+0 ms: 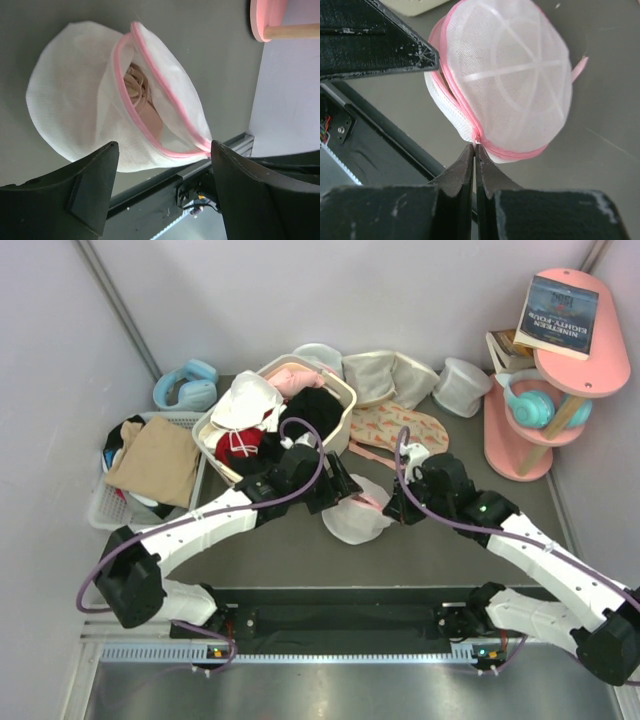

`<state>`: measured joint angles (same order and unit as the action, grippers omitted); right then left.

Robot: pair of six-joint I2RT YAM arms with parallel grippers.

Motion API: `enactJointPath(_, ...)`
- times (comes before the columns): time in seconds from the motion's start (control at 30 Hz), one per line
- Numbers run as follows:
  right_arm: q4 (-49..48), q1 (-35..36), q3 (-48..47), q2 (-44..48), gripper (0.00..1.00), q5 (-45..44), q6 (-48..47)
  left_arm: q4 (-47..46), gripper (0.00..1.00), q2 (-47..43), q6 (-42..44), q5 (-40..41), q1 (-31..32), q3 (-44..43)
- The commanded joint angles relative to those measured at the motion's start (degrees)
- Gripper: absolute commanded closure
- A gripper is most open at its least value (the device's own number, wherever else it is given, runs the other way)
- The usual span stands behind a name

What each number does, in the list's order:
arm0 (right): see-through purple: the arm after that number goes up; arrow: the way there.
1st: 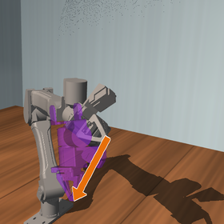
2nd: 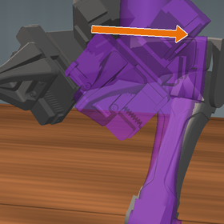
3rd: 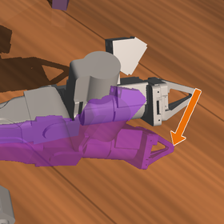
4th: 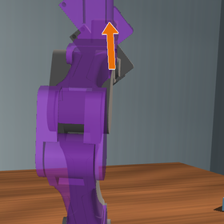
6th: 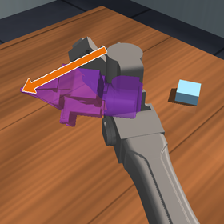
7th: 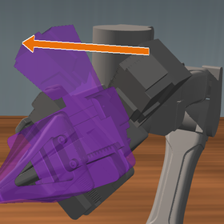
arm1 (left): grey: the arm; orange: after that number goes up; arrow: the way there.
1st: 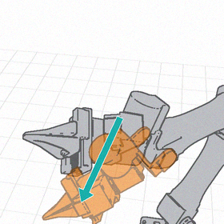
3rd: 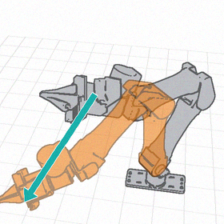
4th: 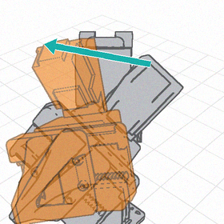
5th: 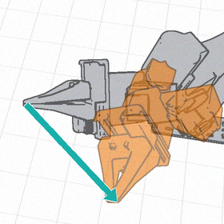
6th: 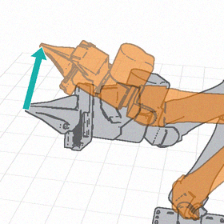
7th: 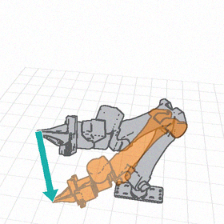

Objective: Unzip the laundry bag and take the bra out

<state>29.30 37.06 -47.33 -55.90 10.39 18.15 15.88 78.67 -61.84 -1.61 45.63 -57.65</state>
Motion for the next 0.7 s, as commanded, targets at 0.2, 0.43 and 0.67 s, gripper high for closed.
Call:
enactJointPath(0.2,-8.20,9.87,-3.29,-7.46,1.00,-0.46,3.20,-1.90,0.21,-5.11,-5.83,2.58,2.45,2.54)
enactJointPath(0.43,-7.85,12.16,-5.40,-9.49,1.00,-1.34,2.33,-1.11,0.37,-3.09,-6.36,-0.59,2.80,3.06)
enactJointPath(0.67,-7.50,12.16,-5.14,-9.40,1.00,-1.78,2.41,-3.40,0.65,-2.48,-6.27,-1.82,2.80,4.30)
